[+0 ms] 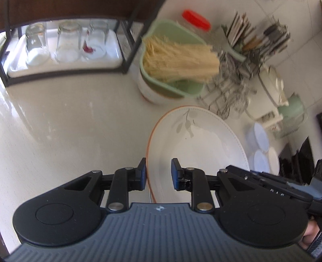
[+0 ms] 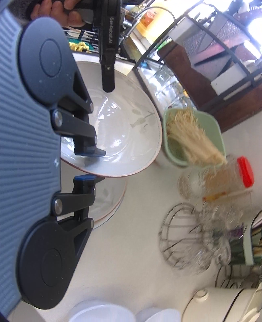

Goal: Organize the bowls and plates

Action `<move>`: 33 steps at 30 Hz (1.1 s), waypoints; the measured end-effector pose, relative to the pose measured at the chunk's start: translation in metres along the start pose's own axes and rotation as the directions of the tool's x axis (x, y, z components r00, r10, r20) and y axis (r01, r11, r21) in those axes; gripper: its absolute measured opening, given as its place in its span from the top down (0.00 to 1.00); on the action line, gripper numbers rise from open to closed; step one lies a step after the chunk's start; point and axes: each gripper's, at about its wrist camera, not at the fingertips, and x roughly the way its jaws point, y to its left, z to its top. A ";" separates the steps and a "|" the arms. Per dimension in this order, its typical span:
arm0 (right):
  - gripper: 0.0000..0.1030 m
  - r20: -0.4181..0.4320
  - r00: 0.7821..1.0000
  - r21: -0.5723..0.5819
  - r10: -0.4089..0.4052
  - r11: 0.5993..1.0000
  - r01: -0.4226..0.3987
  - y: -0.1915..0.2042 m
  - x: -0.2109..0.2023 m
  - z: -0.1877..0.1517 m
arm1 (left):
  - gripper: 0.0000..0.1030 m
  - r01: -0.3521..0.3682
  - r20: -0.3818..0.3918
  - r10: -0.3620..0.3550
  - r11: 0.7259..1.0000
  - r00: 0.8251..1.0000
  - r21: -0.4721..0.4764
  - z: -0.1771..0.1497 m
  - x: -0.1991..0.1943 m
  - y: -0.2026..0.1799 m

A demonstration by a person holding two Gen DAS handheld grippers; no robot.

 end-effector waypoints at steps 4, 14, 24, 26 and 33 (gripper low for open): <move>0.79 -0.012 0.999 0.029 -0.032 0.999 0.033 -0.010 0.002 -0.012 | 0.74 -0.013 -0.058 0.013 1.000 0.998 0.002 -0.013 0.013 -0.006; 0.79 -0.033 0.997 0.073 -0.064 0.995 0.066 -0.029 0.008 -0.028 | 0.74 -0.041 -0.136 0.048 0.997 0.990 0.058 -0.023 0.034 -0.020; 0.76 -0.047 0.990 0.005 -0.132 0.991 0.133 -0.024 0.026 -0.028 | 0.74 -0.087 -0.167 0.101 0.992 0.981 0.088 -0.019 0.044 -0.025; 0.76 -0.041 0.988 -0.002 -0.148 0.989 0.148 -0.023 0.027 -0.028 | 0.74 -0.081 -0.166 0.094 0.993 0.982 0.087 -0.018 0.044 -0.025; 0.76 -0.021 0.983 -0.031 -0.182 0.983 0.181 -0.020 0.031 -0.026 | 0.74 -0.081 -0.172 0.093 0.994 0.981 0.073 -0.017 0.045 -0.024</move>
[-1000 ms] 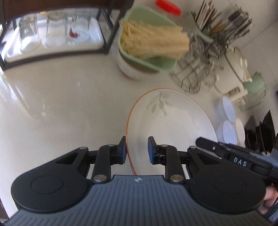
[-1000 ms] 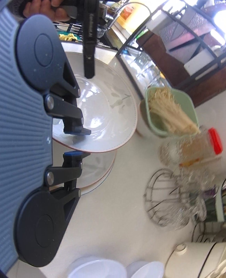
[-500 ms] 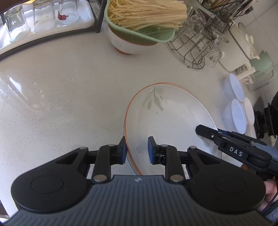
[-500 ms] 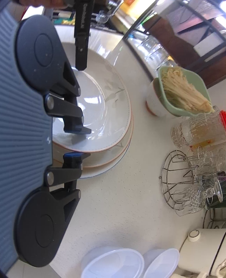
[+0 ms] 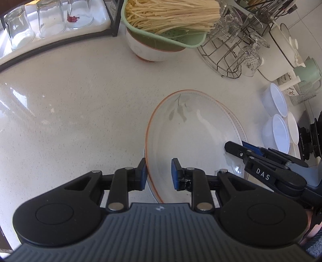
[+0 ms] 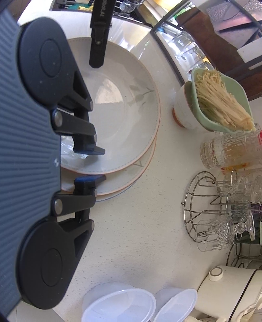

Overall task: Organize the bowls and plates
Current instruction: 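Lower the leaf plate onto the stack and open both grippers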

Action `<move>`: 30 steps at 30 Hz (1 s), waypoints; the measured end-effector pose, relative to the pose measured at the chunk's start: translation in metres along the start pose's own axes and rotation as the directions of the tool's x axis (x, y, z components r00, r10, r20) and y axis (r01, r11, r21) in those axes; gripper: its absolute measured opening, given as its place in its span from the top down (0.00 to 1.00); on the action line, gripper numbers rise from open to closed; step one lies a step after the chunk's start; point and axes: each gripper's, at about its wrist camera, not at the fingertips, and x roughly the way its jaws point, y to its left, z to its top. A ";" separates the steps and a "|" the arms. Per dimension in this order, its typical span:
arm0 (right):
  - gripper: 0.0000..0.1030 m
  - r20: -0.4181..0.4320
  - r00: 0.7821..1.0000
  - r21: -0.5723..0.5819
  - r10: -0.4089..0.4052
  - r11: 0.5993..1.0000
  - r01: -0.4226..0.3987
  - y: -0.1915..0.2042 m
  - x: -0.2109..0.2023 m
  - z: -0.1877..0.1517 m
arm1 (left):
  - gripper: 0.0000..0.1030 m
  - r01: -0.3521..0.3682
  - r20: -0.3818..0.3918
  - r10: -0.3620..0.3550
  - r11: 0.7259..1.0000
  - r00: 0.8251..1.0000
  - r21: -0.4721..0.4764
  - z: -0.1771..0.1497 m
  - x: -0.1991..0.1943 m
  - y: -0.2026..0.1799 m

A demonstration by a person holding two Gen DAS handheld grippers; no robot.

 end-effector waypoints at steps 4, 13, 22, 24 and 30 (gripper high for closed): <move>0.76 0.008 1.000 0.021 -0.009 1.000 0.009 -0.001 -0.002 0.003 | 0.74 0.005 0.000 -0.005 1.000 1.000 -0.004 -0.001 -0.004 0.000; 0.76 0.034 0.999 0.071 -0.038 0.997 0.035 -0.004 -0.012 -0.001 | 0.74 0.022 0.030 -0.022 1.000 0.999 -0.010 -0.004 -0.020 0.002; 0.76 0.060 0.994 0.123 -0.088 0.989 0.080 -0.004 -0.027 -0.006 | 0.74 0.023 0.105 -0.027 0.999 0.994 0.045 -0.013 -0.046 -0.002; 0.76 0.071 0.991 0.120 -0.117 0.987 0.108 -0.002 -0.031 -0.007 | 0.74 0.032 0.116 -0.037 0.998 0.993 0.049 -0.015 -0.051 -0.003; 0.76 0.069 0.989 0.171 -0.133 0.978 0.119 -0.004 -0.041 -0.007 | 0.74 0.048 0.152 -0.060 0.996 0.987 0.081 -0.019 -0.067 -0.009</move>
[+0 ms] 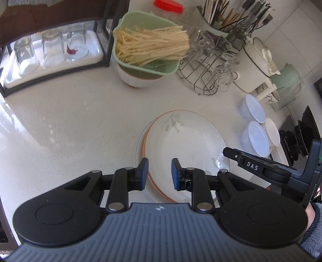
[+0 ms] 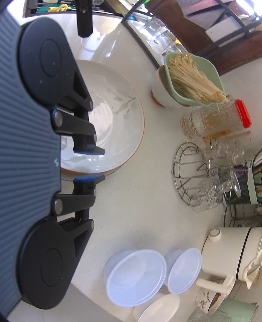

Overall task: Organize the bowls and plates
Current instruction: 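Lower the leaf plate onto the stack and open both grippers, then move both grippers up and over to the translucent plastic bowl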

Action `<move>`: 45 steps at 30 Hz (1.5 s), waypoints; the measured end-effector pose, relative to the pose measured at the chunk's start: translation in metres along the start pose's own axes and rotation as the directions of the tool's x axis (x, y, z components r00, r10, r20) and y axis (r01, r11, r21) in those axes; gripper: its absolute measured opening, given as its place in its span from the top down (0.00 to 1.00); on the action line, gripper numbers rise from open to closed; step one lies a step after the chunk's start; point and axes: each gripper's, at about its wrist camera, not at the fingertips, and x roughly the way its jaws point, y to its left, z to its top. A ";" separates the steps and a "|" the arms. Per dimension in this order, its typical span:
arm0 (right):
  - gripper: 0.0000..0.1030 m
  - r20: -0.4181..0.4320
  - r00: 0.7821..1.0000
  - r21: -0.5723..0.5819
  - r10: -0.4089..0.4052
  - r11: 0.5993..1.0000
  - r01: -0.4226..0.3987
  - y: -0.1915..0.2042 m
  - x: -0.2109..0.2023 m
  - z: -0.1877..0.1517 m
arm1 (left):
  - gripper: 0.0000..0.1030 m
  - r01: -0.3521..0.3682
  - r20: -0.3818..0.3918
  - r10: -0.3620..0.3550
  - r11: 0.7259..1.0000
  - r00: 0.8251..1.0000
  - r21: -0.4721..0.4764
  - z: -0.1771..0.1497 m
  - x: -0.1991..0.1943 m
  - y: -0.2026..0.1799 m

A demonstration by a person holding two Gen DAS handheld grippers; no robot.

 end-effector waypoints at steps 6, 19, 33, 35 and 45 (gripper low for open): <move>0.76 0.038 0.999 0.023 0.006 1.000 -0.007 0.005 -0.025 0.004 | 0.74 0.014 0.058 -0.015 1.000 0.998 0.021 0.001 -0.025 -0.007; 0.76 0.213 0.970 -0.006 0.120 0.993 -0.121 0.040 -0.104 0.024 | 0.74 0.022 0.210 -0.034 0.998 0.977 0.059 0.001 -0.097 -0.019; 0.76 0.257 0.957 -0.045 0.133 0.991 -0.126 0.054 -0.143 0.011 | 0.74 0.056 0.236 -0.066 0.997 0.969 0.051 -0.019 -0.120 -0.028; 0.76 0.255 0.958 -0.049 0.134 0.991 -0.125 0.055 -0.145 0.008 | 0.74 0.063 0.226 -0.070 0.997 0.972 0.038 -0.024 -0.120 -0.028; 0.76 0.258 0.951 -0.083 0.171 0.984 -0.155 0.025 -0.155 0.007 | 0.74 0.015 0.232 -0.016 1.000 0.973 0.008 -0.027 -0.107 -0.051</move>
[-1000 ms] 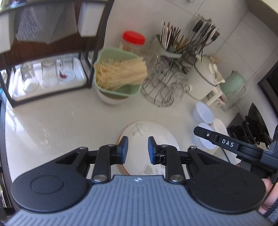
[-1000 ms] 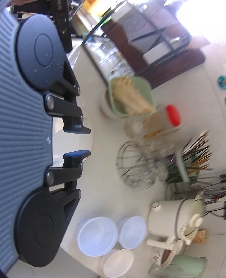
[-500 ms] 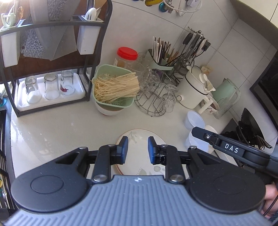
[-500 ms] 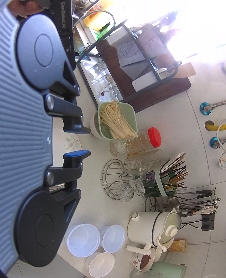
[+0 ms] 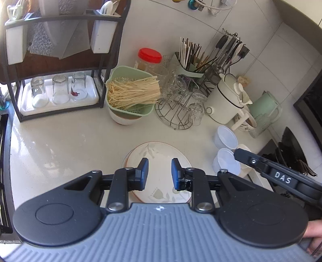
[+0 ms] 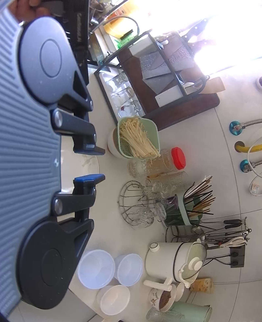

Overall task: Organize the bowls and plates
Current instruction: 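Move both grippers up and over to the translucent plastic bowl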

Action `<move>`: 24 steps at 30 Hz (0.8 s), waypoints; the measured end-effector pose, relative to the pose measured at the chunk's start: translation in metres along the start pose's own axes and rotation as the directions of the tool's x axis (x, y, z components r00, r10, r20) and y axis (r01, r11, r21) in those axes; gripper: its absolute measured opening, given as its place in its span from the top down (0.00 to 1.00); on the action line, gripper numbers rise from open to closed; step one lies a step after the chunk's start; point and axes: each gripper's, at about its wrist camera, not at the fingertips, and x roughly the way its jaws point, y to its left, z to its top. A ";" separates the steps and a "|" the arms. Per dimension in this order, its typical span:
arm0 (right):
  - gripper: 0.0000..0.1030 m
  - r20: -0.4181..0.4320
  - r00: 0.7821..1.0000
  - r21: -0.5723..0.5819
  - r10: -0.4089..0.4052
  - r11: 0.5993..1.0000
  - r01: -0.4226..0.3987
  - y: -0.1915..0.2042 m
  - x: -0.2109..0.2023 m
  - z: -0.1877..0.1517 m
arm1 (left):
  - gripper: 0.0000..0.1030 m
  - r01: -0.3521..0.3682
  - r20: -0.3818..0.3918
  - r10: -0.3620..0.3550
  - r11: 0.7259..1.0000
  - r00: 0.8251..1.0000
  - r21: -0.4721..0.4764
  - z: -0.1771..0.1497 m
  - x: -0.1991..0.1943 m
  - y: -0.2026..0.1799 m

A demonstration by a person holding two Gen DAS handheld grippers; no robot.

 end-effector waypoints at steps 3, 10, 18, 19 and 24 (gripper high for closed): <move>0.76 -0.004 1.000 -0.010 0.027 1.000 -0.027 -0.022 0.003 0.006 | 0.74 -0.026 0.013 0.026 1.000 1.000 -0.014 -0.001 0.009 -0.022; 0.76 0.013 0.997 -0.041 0.073 0.997 -0.072 -0.083 0.008 0.034 | 0.74 -0.004 0.036 0.010 0.988 0.999 -0.154 0.012 0.042 -0.072; 0.76 0.027 0.995 -0.018 0.094 0.995 -0.094 -0.150 0.012 0.054 | 0.74 -0.016 0.047 0.023 0.991 0.999 -0.130 0.021 0.071 -0.128; 0.76 0.026 0.996 -0.014 0.090 0.996 -0.090 -0.156 0.012 0.055 | 0.74 -0.012 0.040 0.017 0.991 0.999 -0.132 0.021 0.076 -0.133; 0.76 0.015 0.997 -0.010 0.074 0.997 -0.074 -0.182 0.014 0.053 | 0.74 0.013 0.000 -0.013 0.993 1.000 -0.113 0.021 0.104 -0.154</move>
